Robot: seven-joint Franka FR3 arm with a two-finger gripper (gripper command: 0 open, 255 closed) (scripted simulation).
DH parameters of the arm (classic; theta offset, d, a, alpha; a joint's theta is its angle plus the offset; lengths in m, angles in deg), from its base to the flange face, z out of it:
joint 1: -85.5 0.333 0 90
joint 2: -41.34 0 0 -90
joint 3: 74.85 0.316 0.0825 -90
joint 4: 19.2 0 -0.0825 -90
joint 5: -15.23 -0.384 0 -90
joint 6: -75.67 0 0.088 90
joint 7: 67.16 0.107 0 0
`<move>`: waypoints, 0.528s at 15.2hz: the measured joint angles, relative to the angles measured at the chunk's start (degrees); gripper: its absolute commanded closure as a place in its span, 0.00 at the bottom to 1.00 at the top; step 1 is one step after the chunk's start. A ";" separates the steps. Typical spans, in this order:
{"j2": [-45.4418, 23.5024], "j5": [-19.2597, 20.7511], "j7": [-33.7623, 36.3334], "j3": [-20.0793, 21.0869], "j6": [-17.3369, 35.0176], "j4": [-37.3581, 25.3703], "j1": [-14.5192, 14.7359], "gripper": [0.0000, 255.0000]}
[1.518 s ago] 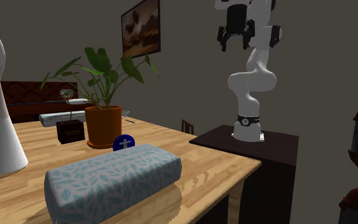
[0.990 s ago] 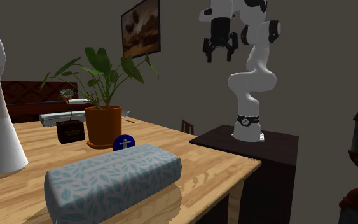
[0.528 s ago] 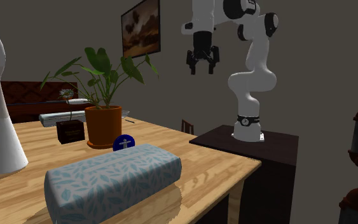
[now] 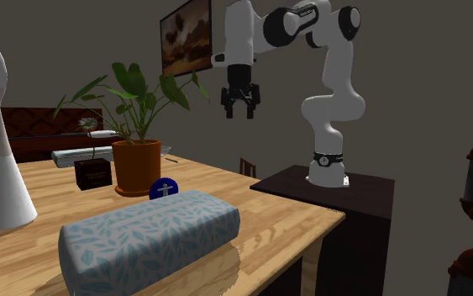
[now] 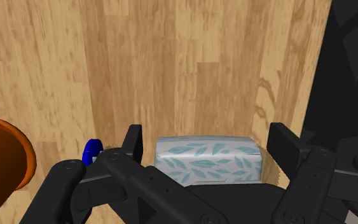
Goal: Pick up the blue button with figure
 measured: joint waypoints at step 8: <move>-16.86 -6.55 -8.53 -4.25 7.84 -8.62 -1.23 0.00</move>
